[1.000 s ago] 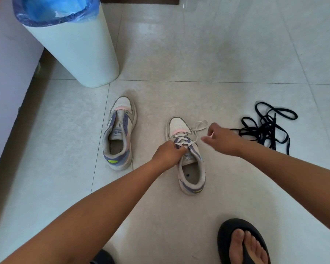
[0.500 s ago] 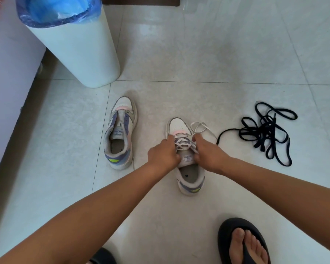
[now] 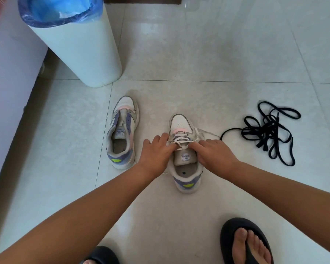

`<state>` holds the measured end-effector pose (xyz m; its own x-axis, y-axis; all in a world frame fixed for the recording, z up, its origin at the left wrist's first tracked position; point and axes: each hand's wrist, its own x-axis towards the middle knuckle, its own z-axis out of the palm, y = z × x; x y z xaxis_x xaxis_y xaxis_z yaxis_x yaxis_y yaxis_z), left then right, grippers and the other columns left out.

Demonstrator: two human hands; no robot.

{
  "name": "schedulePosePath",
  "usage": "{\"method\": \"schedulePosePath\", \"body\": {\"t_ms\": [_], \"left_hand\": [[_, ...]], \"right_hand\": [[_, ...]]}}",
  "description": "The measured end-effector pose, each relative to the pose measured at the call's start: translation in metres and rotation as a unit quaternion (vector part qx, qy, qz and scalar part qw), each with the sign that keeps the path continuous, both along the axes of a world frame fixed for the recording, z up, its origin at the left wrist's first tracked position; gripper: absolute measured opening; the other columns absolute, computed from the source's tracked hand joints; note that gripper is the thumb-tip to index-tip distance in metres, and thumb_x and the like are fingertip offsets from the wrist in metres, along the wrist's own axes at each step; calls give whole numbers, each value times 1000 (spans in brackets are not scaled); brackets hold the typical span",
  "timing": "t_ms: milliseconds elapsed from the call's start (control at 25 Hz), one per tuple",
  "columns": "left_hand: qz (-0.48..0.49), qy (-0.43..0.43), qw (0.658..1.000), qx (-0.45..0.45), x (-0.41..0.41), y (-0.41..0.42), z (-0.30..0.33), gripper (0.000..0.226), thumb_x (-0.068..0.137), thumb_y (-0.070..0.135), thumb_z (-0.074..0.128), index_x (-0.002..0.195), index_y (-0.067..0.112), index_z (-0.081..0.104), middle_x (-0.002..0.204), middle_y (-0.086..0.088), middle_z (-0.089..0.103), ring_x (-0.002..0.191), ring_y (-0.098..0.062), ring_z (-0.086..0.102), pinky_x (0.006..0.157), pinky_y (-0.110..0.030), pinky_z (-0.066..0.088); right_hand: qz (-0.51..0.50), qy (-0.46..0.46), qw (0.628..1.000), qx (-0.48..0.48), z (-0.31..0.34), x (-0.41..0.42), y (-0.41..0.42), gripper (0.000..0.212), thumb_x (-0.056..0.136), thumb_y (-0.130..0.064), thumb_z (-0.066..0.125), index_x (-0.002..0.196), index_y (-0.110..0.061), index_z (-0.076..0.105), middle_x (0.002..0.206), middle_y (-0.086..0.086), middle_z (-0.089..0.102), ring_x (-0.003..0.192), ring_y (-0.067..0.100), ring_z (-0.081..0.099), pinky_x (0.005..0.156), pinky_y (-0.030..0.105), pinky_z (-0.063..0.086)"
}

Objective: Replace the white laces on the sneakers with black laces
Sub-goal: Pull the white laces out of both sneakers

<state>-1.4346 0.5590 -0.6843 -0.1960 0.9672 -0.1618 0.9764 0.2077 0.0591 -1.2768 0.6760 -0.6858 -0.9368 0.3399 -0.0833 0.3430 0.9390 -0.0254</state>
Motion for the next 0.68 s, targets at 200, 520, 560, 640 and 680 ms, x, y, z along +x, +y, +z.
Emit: {"method": "schedulePosePath", "body": {"t_ms": [200, 520, 560, 640, 680], "left_hand": [[108, -158, 981, -9, 5, 13, 2, 22, 91, 15, 47, 111, 20, 53, 115, -5, 39, 104, -25, 45, 80, -35, 33], [407, -742, 527, 77, 2, 14, 18, 26, 84, 14, 66, 61, 20, 56, 72, 0, 60, 71, -12, 55, 66, -24, 42], [433, -772, 459, 79, -1, 14, 21, 32, 87, 23, 61, 55, 19, 59, 68, 0, 60, 67, -12, 56, 65, -25, 41], [458, -805, 371, 72, -9, 15, 25, 48, 90, 35, 51, 48, 15, 60, 56, -1, 58, 57, -12, 54, 58, -25, 38], [454, -810, 367, 56, -14, 15, 28, 53, 91, 38, 48, 46, 13, 60, 51, -1, 55, 54, -13, 51, 54, -24, 35]], "right_hand": [[-34, -26, 999, 24, 3, -12, -4, 42, 46, -15, 85, 86, -19, 71, 69, 3, 61, 57, 26, 60, 55, 32, 47], [-117, -141, 981, -66, 15, -24, -8, 37, 91, -11, 45, 126, -21, 38, 114, 7, 53, 105, 29, 53, 73, 34, 33], [-122, -131, 981, -78, 17, -25, -7, 36, 90, -10, 45, 124, -21, 38, 111, 7, 53, 103, 30, 53, 71, 34, 32], [-124, -111, 980, -108, 21, -25, -7, 32, 90, -11, 43, 119, -21, 39, 107, 7, 52, 99, 31, 53, 67, 33, 33], [-120, -96, 982, -111, 23, -25, -8, 31, 90, -11, 42, 119, -21, 40, 105, 7, 51, 97, 31, 52, 65, 33, 32]]}}
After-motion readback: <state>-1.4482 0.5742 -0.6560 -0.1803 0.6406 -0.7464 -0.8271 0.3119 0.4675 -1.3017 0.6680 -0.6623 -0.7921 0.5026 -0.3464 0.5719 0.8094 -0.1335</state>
